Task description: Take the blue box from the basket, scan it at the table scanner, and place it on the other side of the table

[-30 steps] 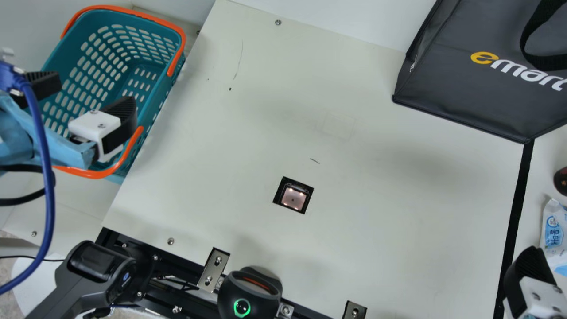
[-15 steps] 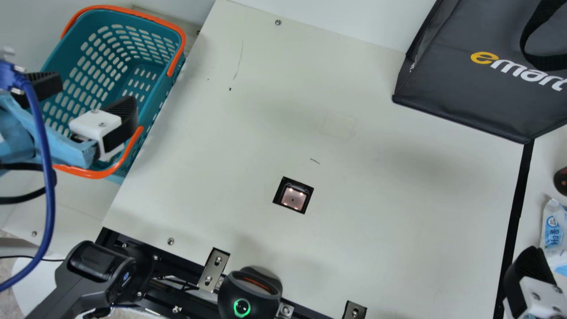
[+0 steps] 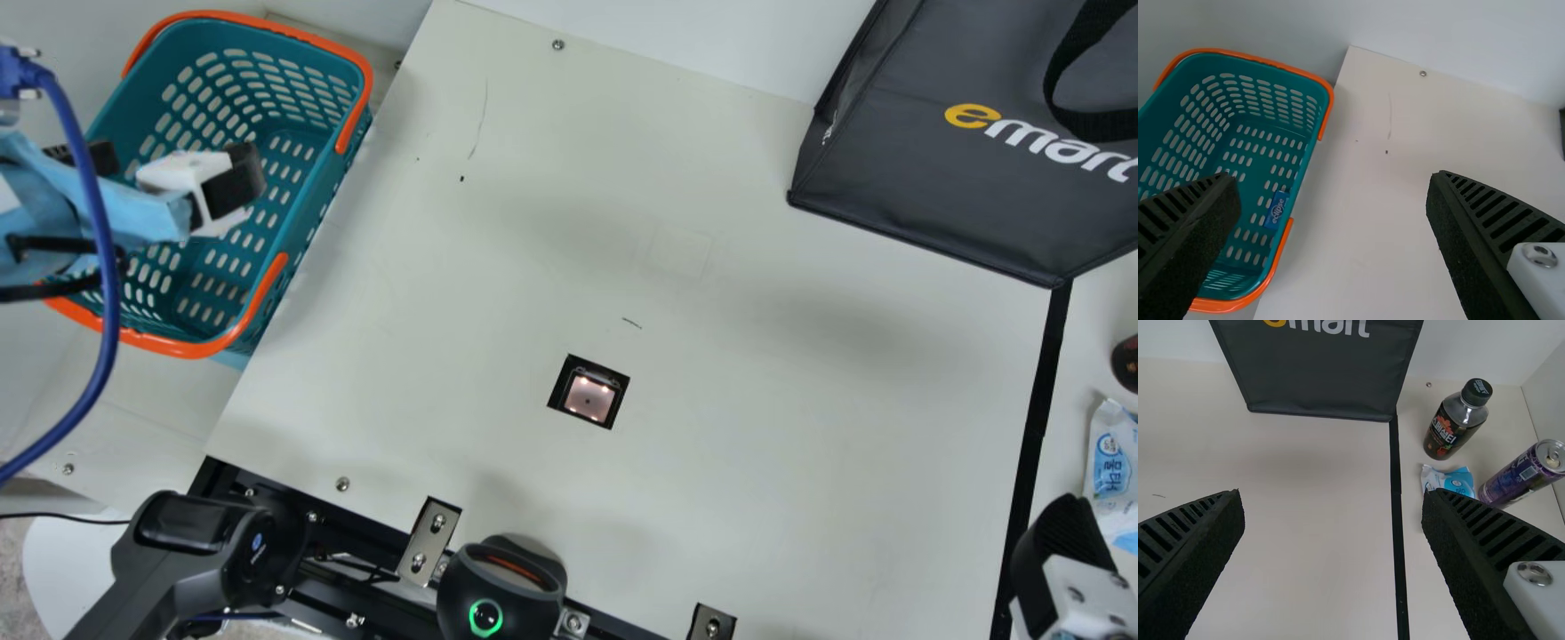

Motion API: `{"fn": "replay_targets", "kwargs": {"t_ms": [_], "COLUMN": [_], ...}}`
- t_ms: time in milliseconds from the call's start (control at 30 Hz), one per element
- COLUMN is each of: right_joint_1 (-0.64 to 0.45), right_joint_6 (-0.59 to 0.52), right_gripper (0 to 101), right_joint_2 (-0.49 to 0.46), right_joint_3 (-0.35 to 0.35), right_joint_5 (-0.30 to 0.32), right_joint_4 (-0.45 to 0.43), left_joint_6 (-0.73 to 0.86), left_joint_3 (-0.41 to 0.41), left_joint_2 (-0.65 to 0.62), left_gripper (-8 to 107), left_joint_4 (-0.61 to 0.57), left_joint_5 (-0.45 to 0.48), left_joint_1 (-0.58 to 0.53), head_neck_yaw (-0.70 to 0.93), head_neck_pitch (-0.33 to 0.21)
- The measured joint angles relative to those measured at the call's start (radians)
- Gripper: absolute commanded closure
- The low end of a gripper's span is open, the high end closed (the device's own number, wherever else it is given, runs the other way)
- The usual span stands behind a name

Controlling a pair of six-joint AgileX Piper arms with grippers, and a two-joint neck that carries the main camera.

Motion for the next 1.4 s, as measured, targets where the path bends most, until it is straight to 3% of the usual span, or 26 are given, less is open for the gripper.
{"fn": "replay_targets", "kwargs": {"t_ms": [333,733,1033,1400], "right_joint_1": [0.000,0.000,0.000,0.000], "right_joint_6": [0.000,0.000,0.000,0.000], "right_gripper": [6,6,6,6], "right_joint_2": [0.000,0.000,0.000,0.000], "right_joint_3": [0.000,0.000,0.000,0.000], "right_joint_5": [0.000,0.000,0.000,0.000], "right_joint_4": [0.000,0.000,0.000,0.000], "left_joint_6": [0.189,0.545,0.739,0.833], "left_joint_3": [-0.028,-0.070,-0.080,-0.076], "left_joint_2": [0.127,0.301,0.419,0.580], "left_gripper": [9,9,9,9], "left_joint_4": [-0.141,-0.280,-0.278,-0.240], "left_joint_5": [-0.041,-0.045,-0.075,-0.139], "left_joint_1": [0.257,0.514,0.554,0.523], "head_neck_yaw": [0.000,0.000,0.000,0.000], "head_neck_pitch": [0.000,0.000,0.000,0.000]}}
